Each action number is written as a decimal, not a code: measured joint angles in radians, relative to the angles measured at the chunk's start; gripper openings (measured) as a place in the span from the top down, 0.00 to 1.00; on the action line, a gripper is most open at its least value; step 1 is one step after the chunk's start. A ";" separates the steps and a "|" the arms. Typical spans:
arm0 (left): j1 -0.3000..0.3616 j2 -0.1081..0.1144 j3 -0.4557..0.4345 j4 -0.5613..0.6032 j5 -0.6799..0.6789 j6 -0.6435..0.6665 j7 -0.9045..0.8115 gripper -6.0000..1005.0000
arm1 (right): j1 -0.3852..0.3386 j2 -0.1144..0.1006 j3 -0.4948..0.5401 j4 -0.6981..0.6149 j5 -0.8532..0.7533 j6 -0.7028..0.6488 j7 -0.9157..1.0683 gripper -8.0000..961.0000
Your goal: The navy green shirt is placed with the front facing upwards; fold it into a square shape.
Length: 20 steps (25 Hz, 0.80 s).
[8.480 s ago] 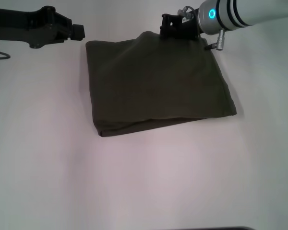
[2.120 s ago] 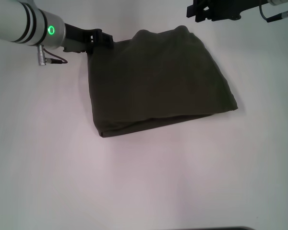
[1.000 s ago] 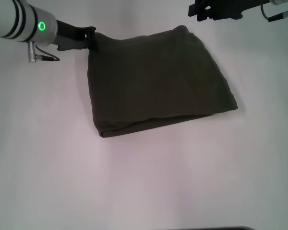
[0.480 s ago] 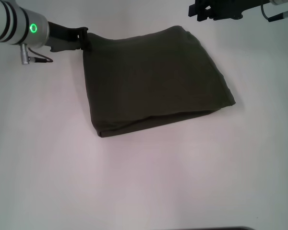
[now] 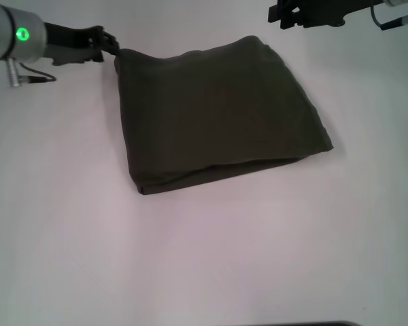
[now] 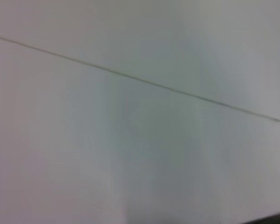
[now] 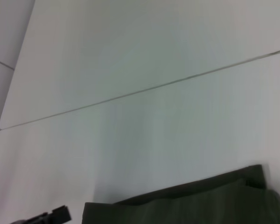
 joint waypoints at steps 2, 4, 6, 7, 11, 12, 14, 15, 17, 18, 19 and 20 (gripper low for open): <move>0.017 0.003 -0.036 -0.037 -0.001 0.046 0.000 0.76 | 0.000 -0.002 0.000 0.000 0.000 0.000 0.000 0.70; 0.035 0.003 -0.063 -0.084 -0.002 0.116 0.002 0.71 | 0.000 -0.003 0.000 0.000 0.000 0.000 0.000 0.70; 0.047 -0.004 -0.073 -0.136 -0.004 0.195 0.007 0.67 | 0.000 -0.004 0.000 0.000 0.000 -0.001 0.000 0.70; 0.053 -0.010 -0.075 -0.160 -0.004 0.229 0.008 0.64 | 0.000 -0.005 0.000 0.000 0.000 -0.001 0.000 0.70; 0.061 -0.035 -0.076 -0.209 -0.028 0.318 0.008 0.65 | -0.004 -0.005 0.000 0.000 0.000 -0.001 -0.001 0.70; 0.061 -0.041 -0.074 -0.210 -0.039 0.325 0.009 0.65 | -0.006 -0.005 0.000 0.000 0.000 -0.001 -0.003 0.70; 0.054 -0.056 -0.070 -0.200 -0.051 0.303 0.012 0.65 | -0.009 -0.005 0.000 0.000 0.000 0.000 -0.006 0.70; 0.050 -0.061 -0.068 -0.193 -0.051 0.286 0.012 0.66 | -0.009 -0.004 0.000 0.000 0.000 0.000 -0.008 0.70; 0.035 -0.069 -0.058 -0.158 -0.047 0.226 0.012 0.66 | -0.011 -0.004 0.000 0.000 0.000 0.000 -0.010 0.70; 0.027 -0.071 -0.048 -0.134 -0.044 0.198 0.012 0.66 | -0.012 -0.003 0.000 0.000 0.000 0.001 -0.010 0.70; 0.016 -0.070 -0.035 -0.106 -0.040 0.169 0.013 0.66 | -0.013 -0.003 0.000 0.001 0.000 0.001 -0.010 0.70; 0.003 -0.067 -0.017 -0.065 -0.035 0.132 0.016 0.67 | -0.013 -0.002 0.000 0.001 0.000 0.001 -0.011 0.69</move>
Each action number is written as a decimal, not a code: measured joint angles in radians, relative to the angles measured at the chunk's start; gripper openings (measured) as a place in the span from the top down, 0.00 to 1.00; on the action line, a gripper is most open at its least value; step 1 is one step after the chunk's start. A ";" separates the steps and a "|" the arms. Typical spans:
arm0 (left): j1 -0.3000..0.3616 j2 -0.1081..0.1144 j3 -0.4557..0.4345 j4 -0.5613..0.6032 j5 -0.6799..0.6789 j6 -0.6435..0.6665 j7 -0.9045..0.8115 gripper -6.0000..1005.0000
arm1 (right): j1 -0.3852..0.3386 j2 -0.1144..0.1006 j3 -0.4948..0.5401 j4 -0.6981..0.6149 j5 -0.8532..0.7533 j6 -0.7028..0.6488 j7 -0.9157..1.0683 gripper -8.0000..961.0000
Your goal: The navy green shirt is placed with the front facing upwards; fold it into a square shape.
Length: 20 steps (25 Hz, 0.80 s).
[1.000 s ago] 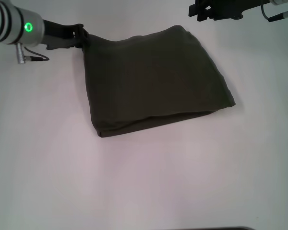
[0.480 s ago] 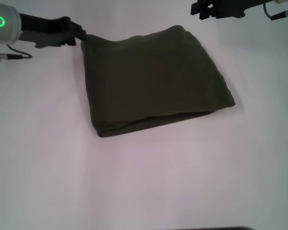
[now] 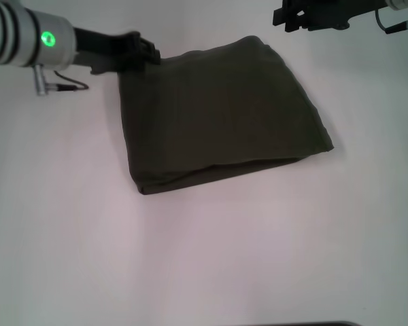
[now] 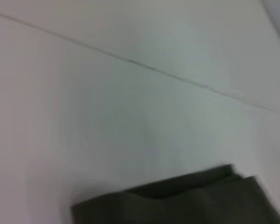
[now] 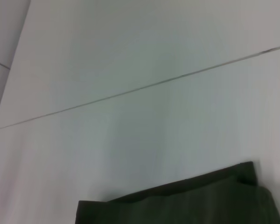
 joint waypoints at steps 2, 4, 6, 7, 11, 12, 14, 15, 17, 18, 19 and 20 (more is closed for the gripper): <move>-0.022 0.010 0.015 0.058 0.004 -0.053 0.010 0.68 | -0.001 0.001 0.001 0.001 0.000 0.000 0.000 0.69; -0.038 0.017 0.019 0.106 0.012 -0.093 0.019 0.69 | -0.001 0.002 0.001 0.001 0.000 0.000 0.000 0.69; -0.044 0.023 0.019 0.126 0.025 -0.118 0.019 0.71 | -0.001 0.003 0.002 0.001 0.000 0.001 0.000 0.69; -0.044 0.025 0.017 0.127 0.029 -0.122 0.017 0.71 | -0.001 0.003 0.002 0.001 0.000 0.001 0.000 0.69; -0.033 0.041 0.010 0.123 0.033 -0.115 0.012 0.74 | -0.001 0.003 0.004 0.002 0.000 0.001 0.000 0.69; -0.030 0.046 0.009 0.121 0.033 -0.104 0.011 0.77 | -0.001 0.003 0.006 0.002 0.000 0.001 0.000 0.69; -0.017 0.052 0.006 0.099 0.030 -0.072 0.011 0.83 | -0.001 0.003 0.008 0.002 0.000 0.000 -0.001 0.69; -0.007 0.053 0.005 0.077 0.025 -0.044 0.012 0.86 | -0.001 0.002 0.009 0.002 0.000 -0.003 -0.004 0.69; 0.025 0.054 0.002 0.008 0.014 0.036 0.022 0.93 | -0.004 0.001 0.011 0.001 0.000 -0.017 -0.024 0.69; 0.046 0.053 -0.002 -0.035 0.006 0.090 0.030 0.92 | -0.009 0.000 0.013 -0.002 0.000 -0.020 -0.038 0.69; 0.064 0.051 -0.004 -0.080 -0.003 0.139 0.039 0.92 | -0.014 0.000 0.017 -0.006 0.007 -0.029 -0.056 0.69; 0.086 0.049 -0.007 -0.130 -0.018 0.203 0.050 0.92 | -0.020 0.000 0.021 -0.009 0.015 -0.033 -0.077 0.69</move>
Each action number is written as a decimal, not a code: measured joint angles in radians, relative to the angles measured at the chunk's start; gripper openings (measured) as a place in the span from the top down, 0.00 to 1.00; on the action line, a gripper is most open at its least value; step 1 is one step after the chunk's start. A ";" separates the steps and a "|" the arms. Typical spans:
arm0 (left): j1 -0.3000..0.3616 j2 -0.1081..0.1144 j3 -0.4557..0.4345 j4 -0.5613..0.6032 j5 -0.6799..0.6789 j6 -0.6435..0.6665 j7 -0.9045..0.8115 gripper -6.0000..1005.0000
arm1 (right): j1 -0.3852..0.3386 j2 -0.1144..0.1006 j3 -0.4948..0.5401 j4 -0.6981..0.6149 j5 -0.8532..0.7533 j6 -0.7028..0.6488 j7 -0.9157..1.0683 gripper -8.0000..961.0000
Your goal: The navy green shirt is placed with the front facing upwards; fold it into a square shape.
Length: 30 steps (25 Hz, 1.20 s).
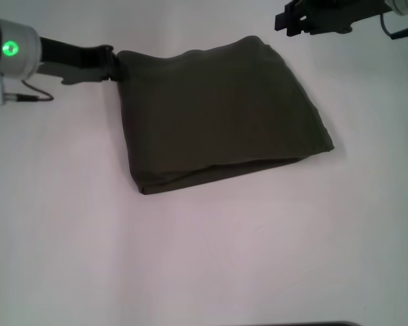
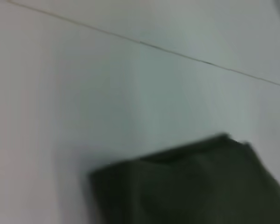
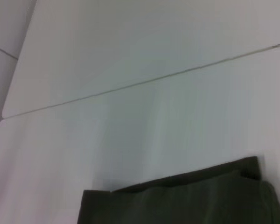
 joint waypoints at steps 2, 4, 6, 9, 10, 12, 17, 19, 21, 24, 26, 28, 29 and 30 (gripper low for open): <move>0.035 0.000 -0.011 -0.076 -0.041 0.114 0.035 0.92 | -0.018 0.000 0.013 -0.002 0.059 -0.026 -0.090 0.69; 0.048 0.002 -0.037 -0.101 -0.074 0.195 0.082 0.92 | -0.041 0.002 0.025 -0.006 0.150 -0.080 -0.227 0.69; 0.057 0.006 -0.106 -0.110 -0.129 0.316 0.184 0.91 | -0.075 0.010 0.039 -0.020 0.261 -0.165 -0.398 0.69; 0.078 0.002 -0.211 -0.114 -0.209 0.480 0.343 0.88 | -0.144 0.029 0.051 -0.056 0.410 -0.288 -0.580 0.69; 0.087 0.001 -0.235 -0.118 -0.230 0.522 0.390 0.87 | -0.164 0.035 0.053 -0.066 0.443 -0.321 -0.626 0.69; 0.118 -0.001 -0.275 -0.131 -0.267 0.585 0.482 0.83 | -0.203 0.049 0.053 -0.086 0.500 -0.389 -0.725 0.63; 0.192 0.006 -0.298 -0.128 -0.295 0.619 0.628 0.67 | -0.277 0.075 0.064 -0.111 0.565 -0.559 -0.943 0.36; 0.224 0.003 -0.300 -0.125 -0.304 0.638 0.713 0.63 | -0.305 0.090 0.071 -0.121 0.575 -0.584 -0.977 0.27; 0.258 -0.005 -0.300 -0.118 -0.311 0.651 0.801 0.58 | -0.338 0.108 0.061 -0.156 0.558 -0.592 -1.016 0.19; 0.312 -0.020 -0.302 -0.106 -0.315 0.646 0.936 0.52 | -0.398 0.136 0.025 -0.240 0.446 -0.572 -1.105 0.08; 0.343 -0.032 -0.309 -0.083 -0.321 0.639 1.037 0.48 | -0.433 0.141 -0.010 -0.259 0.375 -0.526 -1.156 0.05; 0.374 -0.044 -0.324 -0.028 -0.332 0.635 1.175 0.43 | -0.463 0.143 -0.040 -0.254 0.347 -0.503 -1.202 0.05; 0.385 -0.048 -0.328 -0.007 -0.335 0.633 1.224 0.40 | -0.479 0.144 -0.052 -0.246 0.346 -0.500 -1.234 0.05; 0.397 -0.055 -0.332 0.021 -0.336 0.628 1.284 0.37 | -0.493 0.146 -0.067 -0.232 0.351 -0.501 -1.270 0.05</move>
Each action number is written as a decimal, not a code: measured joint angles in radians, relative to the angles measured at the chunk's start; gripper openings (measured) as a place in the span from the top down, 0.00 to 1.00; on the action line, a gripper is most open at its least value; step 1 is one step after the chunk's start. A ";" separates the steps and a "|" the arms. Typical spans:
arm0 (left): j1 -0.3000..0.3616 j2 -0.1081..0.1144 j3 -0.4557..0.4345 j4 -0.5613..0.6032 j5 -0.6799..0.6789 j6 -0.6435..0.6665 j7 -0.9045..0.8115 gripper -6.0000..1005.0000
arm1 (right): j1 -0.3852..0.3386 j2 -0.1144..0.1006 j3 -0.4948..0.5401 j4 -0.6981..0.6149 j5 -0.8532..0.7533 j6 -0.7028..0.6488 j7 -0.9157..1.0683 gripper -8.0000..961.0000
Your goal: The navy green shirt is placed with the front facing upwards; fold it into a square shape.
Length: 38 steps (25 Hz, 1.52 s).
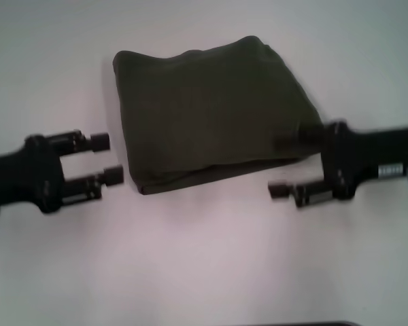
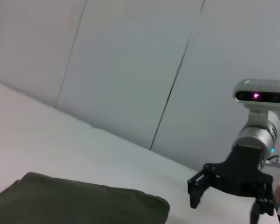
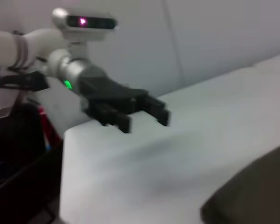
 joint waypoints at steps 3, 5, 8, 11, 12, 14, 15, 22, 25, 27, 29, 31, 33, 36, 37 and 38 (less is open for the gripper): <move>0.032 -0.020 -0.009 0.076 0.000 -0.036 0.139 0.32 | -0.027 0.000 -0.027 0.089 0.022 -0.005 -0.130 0.05; 0.043 -0.028 -0.013 0.098 0.000 -0.053 0.178 0.33 | -0.029 0.000 -0.028 0.139 0.025 -0.013 -0.197 0.05; 0.050 -0.029 -0.012 0.125 0.015 -0.059 0.195 0.33 | -0.031 0.000 -0.023 0.224 0.047 -0.048 -0.360 0.05; 0.062 -0.019 -0.015 0.145 0.030 -0.048 0.198 0.33 | -0.041 -0.003 -0.020 0.290 0.103 -0.073 -0.489 0.05; 0.071 -0.014 -0.015 0.147 0.031 -0.042 0.198 0.33 | -0.045 -0.003 -0.019 0.300 0.116 -0.076 -0.506 0.05; 0.087 -0.004 -0.010 0.149 0.032 -0.024 0.202 0.33 | -0.053 -0.004 -0.018 0.314 0.146 -0.078 -0.529 0.05; 0.093 0.004 -0.004 0.151 0.032 -0.010 0.204 0.33 | -0.054 -0.004 -0.017 0.314 0.150 -0.078 -0.530 0.05; 0.071 0.045 0.032 0.191 0.051 0.061 0.208 0.33 | -0.049 -0.008 0.010 0.311 0.150 -0.063 -0.525 0.05; 0.056 0.043 0.032 0.216 0.061 0.054 0.214 0.33 | -0.047 -0.007 0.009 0.317 0.148 -0.061 -0.525 0.05; 0.054 0.037 0.028 0.218 0.065 0.049 0.223 0.33 | -0.047 -0.007 0.000 0.318 0.146 -0.059 -0.525 0.05; 0.053 0.032 0.022 0.218 0.065 0.044 0.231 0.33 | -0.047 -0.007 -0.006 0.322 0.145 -0.055 -0.525 0.05; 0.053 0.030 0.020 0.218 0.067 0.041 0.232 0.33 | -0.047 -0.007 -0.011 0.333 0.144 -0.050 -0.523 0.05; 0.054 0.030 0.019 0.217 0.068 0.040 0.232 0.33 | -0.047 -0.007 -0.018 0.343 0.144 -0.043 -0.523 0.05; 0.056 0.033 0.019 0.217 0.068 0.038 0.233 0.33 | -0.050 -0.007 -0.028 0.353 0.144 -0.037 -0.523 0.05; 0.057 0.034 0.019 0.217 0.068 0.037 0.233 0.33 | -0.051 -0.007 -0.029 0.357 0.144 -0.037 -0.524 0.05; 0.057 0.034 0.019 0.217 0.068 0.036 0.233 0.33 | -0.051 -0.007 -0.030 0.363 0.144 -0.037 -0.525 0.05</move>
